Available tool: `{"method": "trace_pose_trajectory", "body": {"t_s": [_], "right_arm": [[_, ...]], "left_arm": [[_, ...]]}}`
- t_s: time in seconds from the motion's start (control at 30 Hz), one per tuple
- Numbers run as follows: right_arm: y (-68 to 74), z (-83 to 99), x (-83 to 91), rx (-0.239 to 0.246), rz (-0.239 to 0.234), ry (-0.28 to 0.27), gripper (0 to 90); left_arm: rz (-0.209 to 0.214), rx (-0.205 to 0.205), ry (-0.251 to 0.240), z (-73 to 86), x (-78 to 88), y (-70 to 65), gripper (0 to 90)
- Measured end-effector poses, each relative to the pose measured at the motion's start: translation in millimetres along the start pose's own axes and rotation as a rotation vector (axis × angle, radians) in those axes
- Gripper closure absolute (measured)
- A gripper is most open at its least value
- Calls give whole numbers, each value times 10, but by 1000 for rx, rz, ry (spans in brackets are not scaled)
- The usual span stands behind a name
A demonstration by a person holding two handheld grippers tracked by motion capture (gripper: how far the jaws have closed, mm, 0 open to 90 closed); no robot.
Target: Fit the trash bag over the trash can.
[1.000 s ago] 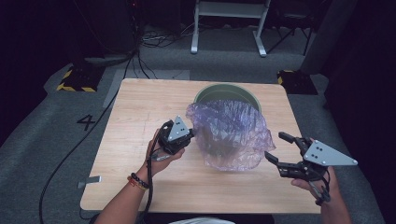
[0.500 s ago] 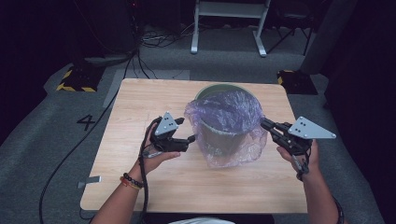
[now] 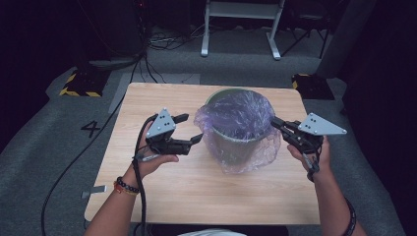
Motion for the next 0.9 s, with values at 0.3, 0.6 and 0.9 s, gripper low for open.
{"method": "trace_pose_trajectory", "body": {"t_s": [0.3,0.6,0.9], "right_arm": [[-121,24,-125,-15,-7,13,899],[-304,31,-187,-55,24,12,896],[-555,179,-290,-143,84,73,889]], "left_arm": [[-80,-30,58,-185,-305,243,596],[-87,-58,79,-189,-462,363,888],[-117,29,118,-50,-604,622,896]]}}
Point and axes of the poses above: each handheld gripper's, and its own axes: x roughly backward along the jaws, z roughly out of its underside, y roughly to its left, the point moved 3 cm from there along -x, roughly forward along the jaws, and after that the axes turned 2 degrees about -z, right-handed, at the moved point
